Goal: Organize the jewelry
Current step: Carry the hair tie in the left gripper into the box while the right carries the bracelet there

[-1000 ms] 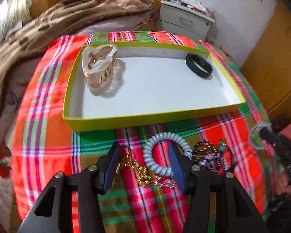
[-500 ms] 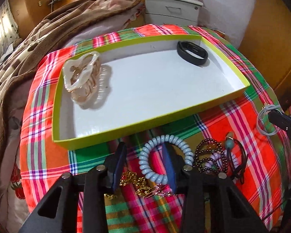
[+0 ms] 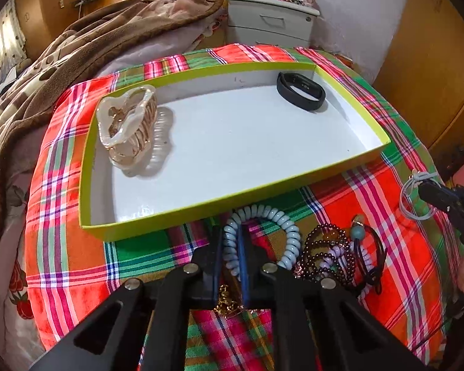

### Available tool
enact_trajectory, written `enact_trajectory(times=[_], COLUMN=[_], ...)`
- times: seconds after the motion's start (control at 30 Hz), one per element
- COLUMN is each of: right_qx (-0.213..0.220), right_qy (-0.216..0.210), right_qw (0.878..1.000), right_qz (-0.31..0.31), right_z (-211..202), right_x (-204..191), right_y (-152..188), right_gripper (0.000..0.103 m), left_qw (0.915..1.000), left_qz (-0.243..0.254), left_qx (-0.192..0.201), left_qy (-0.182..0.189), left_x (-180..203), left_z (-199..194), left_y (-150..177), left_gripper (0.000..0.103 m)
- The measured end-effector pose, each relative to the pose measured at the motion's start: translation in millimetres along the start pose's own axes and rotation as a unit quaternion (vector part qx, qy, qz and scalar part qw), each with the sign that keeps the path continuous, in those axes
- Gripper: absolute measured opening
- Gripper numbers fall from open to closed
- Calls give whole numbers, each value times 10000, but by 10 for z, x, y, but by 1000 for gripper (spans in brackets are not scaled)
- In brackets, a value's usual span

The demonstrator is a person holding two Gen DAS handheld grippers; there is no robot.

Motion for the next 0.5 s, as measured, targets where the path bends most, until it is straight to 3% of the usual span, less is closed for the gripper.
enact_trajectory(times=[0.5], right_qx=[180], right_qy=[-2], right_qw=[9998], right_qz=[-73], right_z=[-98], right_x=[-145], right_y=[-143], right_gripper=[3], left_qw=[9985], left_qz=[-202], left_qx=[424], left_qy=[286], left_x=[-39], left_z=[-360], left_y=[9], left_gripper=[10])
Point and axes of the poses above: each gripper's, at about its wrist camera, not at the fingertips, and z roughly the way its jaws point, x to its right, y to its underside, the point moved 8 cm from there along z, roughly the way its jaws point, and after that the axes turned 13 degrees about -x, right-handed, at the moved point
